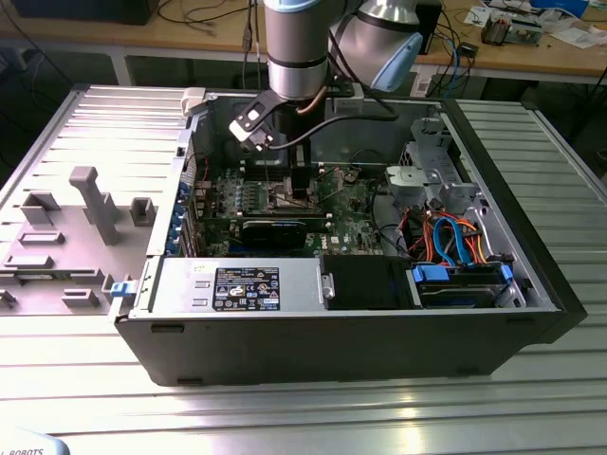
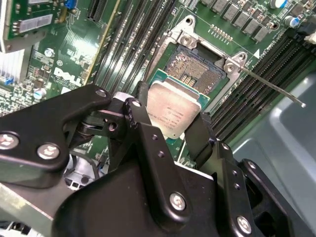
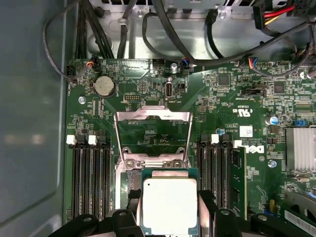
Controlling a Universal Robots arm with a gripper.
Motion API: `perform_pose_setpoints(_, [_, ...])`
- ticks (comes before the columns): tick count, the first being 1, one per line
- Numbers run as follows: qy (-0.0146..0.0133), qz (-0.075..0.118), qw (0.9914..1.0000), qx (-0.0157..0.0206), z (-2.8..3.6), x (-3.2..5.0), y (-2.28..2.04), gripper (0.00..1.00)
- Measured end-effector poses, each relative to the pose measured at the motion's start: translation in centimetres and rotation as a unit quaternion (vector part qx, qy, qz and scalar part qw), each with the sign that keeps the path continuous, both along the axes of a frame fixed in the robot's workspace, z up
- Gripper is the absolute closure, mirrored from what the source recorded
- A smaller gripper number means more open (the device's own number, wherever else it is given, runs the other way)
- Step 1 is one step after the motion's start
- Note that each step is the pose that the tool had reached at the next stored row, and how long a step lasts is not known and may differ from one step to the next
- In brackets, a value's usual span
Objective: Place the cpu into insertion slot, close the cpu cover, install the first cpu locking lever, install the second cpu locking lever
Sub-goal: 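Place the cpu into insertion slot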
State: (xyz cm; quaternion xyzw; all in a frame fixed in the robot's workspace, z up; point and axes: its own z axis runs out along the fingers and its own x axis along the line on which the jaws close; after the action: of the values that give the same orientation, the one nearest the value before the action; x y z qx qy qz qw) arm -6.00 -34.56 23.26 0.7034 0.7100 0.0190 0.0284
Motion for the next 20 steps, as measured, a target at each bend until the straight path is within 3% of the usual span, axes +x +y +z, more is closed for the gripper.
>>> perform_pose_setpoints(7, [0.0002,0.001,1.00000,0.0000,-0.88,-0.56,0.33,0.46])
perform_pose_setpoints(20, [0.0002,0.001,1.00000,0.0001,-0.91,-0.92,0.33,0.46])
